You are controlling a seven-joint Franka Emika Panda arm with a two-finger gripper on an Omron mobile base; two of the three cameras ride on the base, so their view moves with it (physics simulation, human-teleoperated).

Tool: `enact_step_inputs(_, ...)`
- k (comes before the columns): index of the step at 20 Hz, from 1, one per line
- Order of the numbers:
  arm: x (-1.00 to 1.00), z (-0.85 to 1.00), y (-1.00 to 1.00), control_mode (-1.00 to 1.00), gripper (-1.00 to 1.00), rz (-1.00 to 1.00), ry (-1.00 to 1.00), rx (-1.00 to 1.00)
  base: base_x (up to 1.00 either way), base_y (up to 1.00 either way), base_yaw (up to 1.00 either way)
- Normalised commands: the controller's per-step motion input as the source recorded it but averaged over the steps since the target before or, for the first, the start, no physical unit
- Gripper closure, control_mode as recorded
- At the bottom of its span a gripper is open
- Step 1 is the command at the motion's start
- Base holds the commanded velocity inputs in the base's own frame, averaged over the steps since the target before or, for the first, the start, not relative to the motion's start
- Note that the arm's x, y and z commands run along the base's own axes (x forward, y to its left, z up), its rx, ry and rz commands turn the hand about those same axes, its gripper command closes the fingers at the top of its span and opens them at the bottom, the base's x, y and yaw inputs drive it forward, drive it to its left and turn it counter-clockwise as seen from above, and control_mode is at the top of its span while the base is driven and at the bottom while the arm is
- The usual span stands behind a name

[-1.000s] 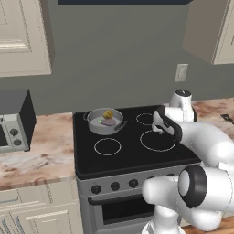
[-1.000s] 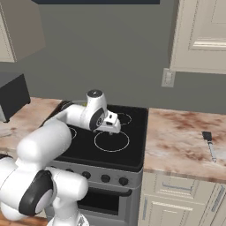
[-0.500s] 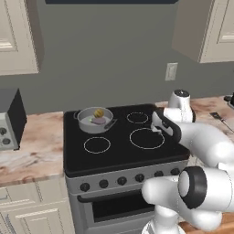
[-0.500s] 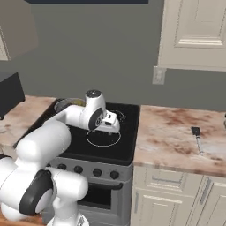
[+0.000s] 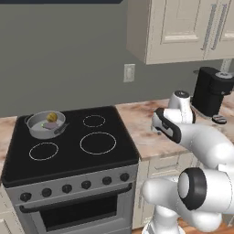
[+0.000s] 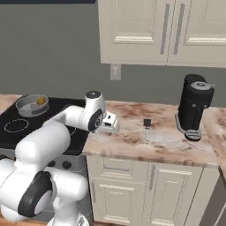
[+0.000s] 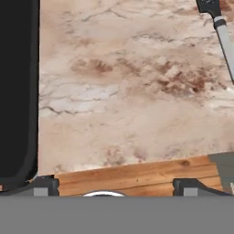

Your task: Put the eggplant and squash in the pot. Retrieve the spatula and lightly stir the vegetables in the pot.

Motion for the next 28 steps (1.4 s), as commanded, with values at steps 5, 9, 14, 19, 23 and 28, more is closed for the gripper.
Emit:
enact_step_inputs(5, 0.00, 0.00, 0.00, 1.00, -1.00, 0.00, 0.00, 0.00, 0.31, -0.65, 0.01)
enact_step_inputs(9, 0.00, 0.00, 0.00, 1.00, -1.00, 0.00, 0.00, 0.00, 0.96, -0.05, 0.06)
enact_step_inputs(14, 0.00, 0.00, 0.00, 1.00, -1.00, 0.00, 0.00, 0.00, 0.44, -0.03, 0.03)
enact_step_inputs(19, 0.00, 0.00, 0.00, 1.00, -1.00, 0.00, 0.00, 0.00, 0.00, 0.00, 0.00)
enact_step_inputs(23, 0.00, 0.00, 0.00, 1.00, -1.00, 0.00, 0.00, 0.00, 0.00, 0.00, 0.00)
enact_step_inputs(28, 0.04, 0.00, 0.00, -1.00, -1.00, 0.00, 0.32, 0.00, 0.00, 0.00, 0.00)
